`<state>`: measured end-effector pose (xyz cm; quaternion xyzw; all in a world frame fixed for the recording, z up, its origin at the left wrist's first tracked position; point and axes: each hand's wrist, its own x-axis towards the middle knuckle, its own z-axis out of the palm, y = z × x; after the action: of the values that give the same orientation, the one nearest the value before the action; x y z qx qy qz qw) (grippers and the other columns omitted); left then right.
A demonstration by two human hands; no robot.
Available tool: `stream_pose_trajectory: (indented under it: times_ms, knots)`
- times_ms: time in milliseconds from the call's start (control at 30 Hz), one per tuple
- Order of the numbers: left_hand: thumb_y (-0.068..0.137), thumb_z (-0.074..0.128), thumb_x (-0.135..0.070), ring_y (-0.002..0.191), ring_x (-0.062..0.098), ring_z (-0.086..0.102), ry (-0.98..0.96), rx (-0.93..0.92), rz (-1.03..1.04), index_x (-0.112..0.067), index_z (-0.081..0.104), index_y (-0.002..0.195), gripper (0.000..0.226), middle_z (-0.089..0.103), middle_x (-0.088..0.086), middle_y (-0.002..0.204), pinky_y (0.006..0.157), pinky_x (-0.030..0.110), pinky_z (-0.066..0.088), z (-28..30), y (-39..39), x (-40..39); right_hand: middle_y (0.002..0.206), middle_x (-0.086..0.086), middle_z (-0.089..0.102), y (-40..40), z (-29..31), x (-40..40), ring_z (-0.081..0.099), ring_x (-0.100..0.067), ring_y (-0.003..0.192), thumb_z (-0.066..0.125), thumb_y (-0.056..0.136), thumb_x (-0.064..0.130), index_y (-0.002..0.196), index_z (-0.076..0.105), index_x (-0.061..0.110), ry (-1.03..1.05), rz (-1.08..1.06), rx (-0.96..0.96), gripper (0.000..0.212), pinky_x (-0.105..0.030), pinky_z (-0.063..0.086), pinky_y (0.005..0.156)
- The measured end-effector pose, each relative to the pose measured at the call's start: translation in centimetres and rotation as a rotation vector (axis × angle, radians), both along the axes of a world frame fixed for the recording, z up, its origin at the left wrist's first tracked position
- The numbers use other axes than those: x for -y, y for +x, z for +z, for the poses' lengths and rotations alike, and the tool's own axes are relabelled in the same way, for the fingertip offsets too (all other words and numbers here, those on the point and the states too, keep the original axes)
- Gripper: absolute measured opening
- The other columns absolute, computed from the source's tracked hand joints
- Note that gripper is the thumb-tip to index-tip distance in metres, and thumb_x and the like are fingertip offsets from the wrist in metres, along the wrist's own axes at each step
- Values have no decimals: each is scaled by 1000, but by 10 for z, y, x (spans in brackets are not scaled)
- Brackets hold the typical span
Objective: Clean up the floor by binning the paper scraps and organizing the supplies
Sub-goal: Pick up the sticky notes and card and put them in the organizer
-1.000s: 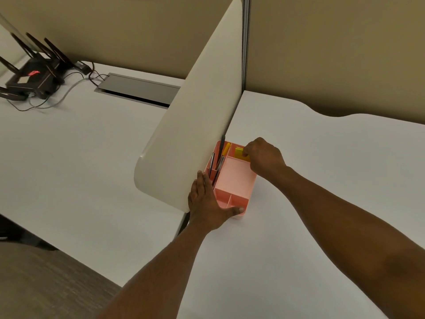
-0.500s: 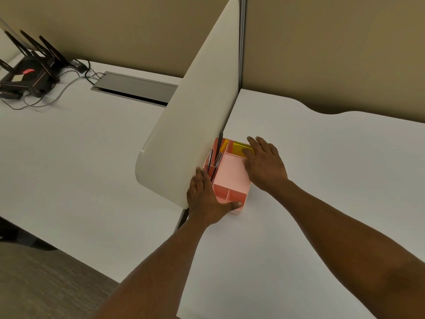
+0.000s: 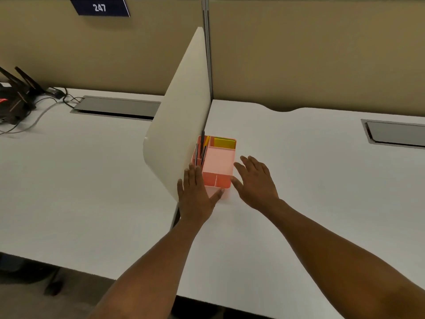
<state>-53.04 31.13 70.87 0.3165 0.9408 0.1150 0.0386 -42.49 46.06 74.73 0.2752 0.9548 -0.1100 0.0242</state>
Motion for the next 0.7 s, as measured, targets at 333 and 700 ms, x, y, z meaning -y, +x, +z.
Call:
stream_pose_trajectory:
  times_ms: [333, 700]
  knots:
    - [95, 10, -64, 150, 21, 0, 59, -75, -228, -16, 4, 154, 76, 0, 4, 163, 118, 39, -6, 13, 78, 124, 161, -1, 19, 115, 2, 138, 11, -20, 149, 23, 99, 55, 150, 24, 23, 26, -198, -91, 61, -40, 10, 120]
    - [88, 0, -70, 150, 22, -5, 77, -3, -423, -18, 9, 153, 84, -3, 4, 163, 120, 45, -4, 35, 172, 228, 161, 1, 16, 257, 15, 284, 10, -19, 150, 19, 97, 61, 151, 20, 26, 61, -450, -127, 65, -41, 8, 120]
